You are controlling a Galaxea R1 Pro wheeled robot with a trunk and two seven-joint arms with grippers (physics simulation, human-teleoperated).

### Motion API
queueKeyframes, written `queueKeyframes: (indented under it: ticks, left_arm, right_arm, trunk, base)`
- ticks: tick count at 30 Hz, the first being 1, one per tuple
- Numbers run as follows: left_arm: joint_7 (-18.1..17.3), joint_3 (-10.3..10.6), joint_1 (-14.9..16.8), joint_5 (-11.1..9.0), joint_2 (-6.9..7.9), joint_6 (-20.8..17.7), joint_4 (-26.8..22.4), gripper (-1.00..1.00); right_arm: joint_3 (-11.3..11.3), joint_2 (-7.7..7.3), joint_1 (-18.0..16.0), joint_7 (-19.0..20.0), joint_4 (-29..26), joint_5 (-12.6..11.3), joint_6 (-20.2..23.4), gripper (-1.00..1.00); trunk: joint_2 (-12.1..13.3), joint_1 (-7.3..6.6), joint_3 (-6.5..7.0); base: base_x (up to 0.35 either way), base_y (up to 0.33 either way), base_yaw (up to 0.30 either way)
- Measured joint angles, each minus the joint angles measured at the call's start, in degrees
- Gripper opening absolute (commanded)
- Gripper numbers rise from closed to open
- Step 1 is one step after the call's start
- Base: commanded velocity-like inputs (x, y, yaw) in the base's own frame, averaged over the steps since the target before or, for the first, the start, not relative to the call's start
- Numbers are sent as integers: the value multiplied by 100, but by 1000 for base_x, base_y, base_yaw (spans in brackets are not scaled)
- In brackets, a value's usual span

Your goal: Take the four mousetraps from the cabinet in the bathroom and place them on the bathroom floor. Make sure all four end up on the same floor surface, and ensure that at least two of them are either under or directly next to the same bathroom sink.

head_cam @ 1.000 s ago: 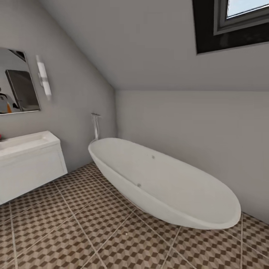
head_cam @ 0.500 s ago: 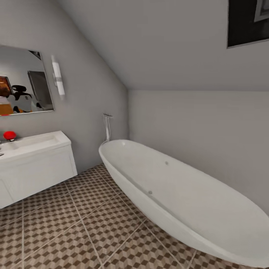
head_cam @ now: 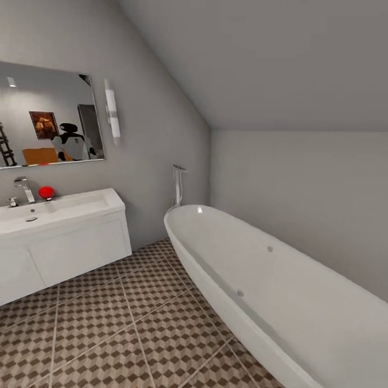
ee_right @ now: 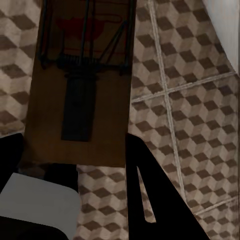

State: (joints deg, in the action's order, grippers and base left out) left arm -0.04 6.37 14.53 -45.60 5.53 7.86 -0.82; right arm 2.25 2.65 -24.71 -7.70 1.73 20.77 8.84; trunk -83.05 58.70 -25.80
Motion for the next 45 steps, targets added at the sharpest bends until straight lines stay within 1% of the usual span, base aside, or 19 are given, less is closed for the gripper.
queueKeyframes:
  ticks: [45]
  left_arm:
    - [0, 0, 1, 16, -5, 0, 0, -100]
  right_arm:
    - [0, 5, 0, 0, 0, 0, -5, -100]
  trunk:
    - [0, 0, 0]
  base:
    - [324, 0, 282]
